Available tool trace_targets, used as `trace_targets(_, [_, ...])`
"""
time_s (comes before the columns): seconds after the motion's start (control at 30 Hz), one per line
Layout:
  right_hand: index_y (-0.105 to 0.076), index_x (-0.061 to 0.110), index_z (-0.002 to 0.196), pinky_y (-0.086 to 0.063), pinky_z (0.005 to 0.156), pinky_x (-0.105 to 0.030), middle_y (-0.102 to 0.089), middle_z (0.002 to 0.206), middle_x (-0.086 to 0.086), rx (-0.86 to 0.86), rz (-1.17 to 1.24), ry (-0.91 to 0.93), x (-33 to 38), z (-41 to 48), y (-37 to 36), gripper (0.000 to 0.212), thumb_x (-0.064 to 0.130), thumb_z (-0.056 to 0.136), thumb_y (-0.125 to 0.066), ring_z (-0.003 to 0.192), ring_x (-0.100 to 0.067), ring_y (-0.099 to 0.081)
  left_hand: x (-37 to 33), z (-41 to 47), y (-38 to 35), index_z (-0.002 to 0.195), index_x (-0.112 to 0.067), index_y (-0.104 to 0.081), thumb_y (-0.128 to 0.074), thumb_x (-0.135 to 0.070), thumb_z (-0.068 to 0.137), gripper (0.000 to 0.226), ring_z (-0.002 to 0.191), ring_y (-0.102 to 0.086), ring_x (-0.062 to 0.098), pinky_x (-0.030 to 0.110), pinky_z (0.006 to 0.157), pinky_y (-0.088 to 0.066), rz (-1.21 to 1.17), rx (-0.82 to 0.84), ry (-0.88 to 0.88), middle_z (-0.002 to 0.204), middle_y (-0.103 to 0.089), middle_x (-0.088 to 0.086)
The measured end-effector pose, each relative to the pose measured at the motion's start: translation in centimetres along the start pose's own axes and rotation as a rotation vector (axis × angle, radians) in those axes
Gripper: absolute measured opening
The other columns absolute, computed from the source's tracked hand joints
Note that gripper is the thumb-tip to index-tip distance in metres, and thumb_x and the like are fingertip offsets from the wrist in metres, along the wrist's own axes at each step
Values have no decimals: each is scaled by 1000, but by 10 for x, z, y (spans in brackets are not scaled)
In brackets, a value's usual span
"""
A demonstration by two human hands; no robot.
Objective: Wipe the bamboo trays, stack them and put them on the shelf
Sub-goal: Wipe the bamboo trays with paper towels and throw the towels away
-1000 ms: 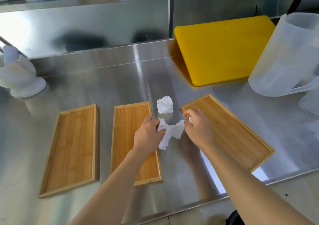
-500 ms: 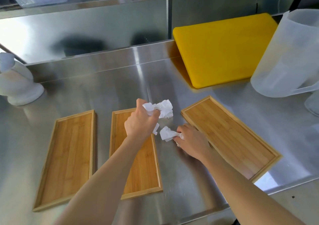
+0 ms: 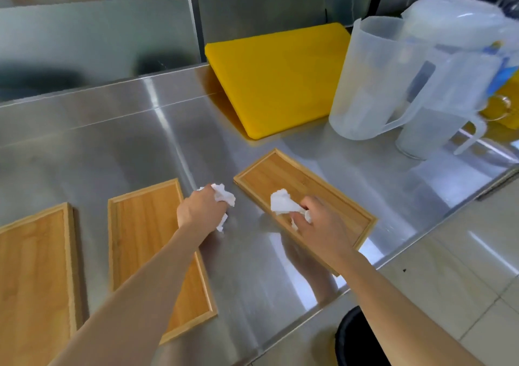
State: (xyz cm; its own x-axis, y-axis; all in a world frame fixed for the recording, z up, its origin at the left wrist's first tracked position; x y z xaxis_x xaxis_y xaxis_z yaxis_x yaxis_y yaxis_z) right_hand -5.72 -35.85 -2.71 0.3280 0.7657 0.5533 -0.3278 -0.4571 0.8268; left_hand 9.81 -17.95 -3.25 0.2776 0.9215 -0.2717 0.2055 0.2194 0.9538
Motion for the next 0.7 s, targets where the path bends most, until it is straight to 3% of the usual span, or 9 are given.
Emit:
trace_targets(0.1, [-44, 27, 83, -46, 59, -28, -55, 85, 6, -67, 35, -61, -4, -16, 12, 14, 39, 87, -48, 71, -13, -53, -7, -17, 7, 81, -13, -59, -45, -18, 74, 17, 64, -56, 25, 28, 56, -38, -216, -79, -15, 57, -56, -6])
trace_targets(0.23, [-41, 23, 76, -29, 51, -27, -46, 82, 7, -204, 60, -111, -1, -42, 36, 16, 32, 86, -52, 68, -14, -45, -34, -51, 26, 99, -17, -58, -44, -23, 79, 26, 69, -58, 27, 31, 60, -41, -325, -139, -155, 70, -68, 4])
trace_targets(0.4, [-47, 14, 81, -33, 60, -30, -41, 90, 4, -335, 54, -256, -11, -87, 70, 17, 30, 88, -48, 68, -17, -45, -83, -103, 29, 102, -12, -60, -46, -22, 81, 27, 79, -61, 38, 36, 66, -43, -309, -99, -368, 84, -68, 12])
trace_targets(0.57, [-41, 16, 73, -29, 56, -29, -43, 96, -1, -436, 62, -378, -49, -138, 101, 21, 29, 87, -49, 73, -26, -52, -131, -148, 18, 90, -11, -61, -50, -20, 80, 17, 66, -52, 33, 32, 60, -36, -341, -58, -464, 71, -61, 10])
trace_targets(0.7, [-38, 17, 73, -24, 47, -23, -41, 93, -1, -517, 91, -478, -94, -173, 123, 20, 26, 87, -49, 62, -19, -43, -172, -179, 0, 73, -17, -52, -49, -23, 85, 13, 57, -43, 30, 31, 49, -26, -403, -95, -527, 49, -38, -7])
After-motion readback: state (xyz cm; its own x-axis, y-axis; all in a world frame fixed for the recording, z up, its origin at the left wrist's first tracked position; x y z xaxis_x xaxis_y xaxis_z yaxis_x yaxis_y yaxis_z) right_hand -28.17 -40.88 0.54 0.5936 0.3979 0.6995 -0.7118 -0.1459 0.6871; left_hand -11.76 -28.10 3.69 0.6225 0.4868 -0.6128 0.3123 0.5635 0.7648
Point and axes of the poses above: each hand's wrist, its own z-axis towards the middle knuckle, its own y-axis out of the back of the hand, x = y × z, the point moved 1 cm from there along z, towards the middle knuckle
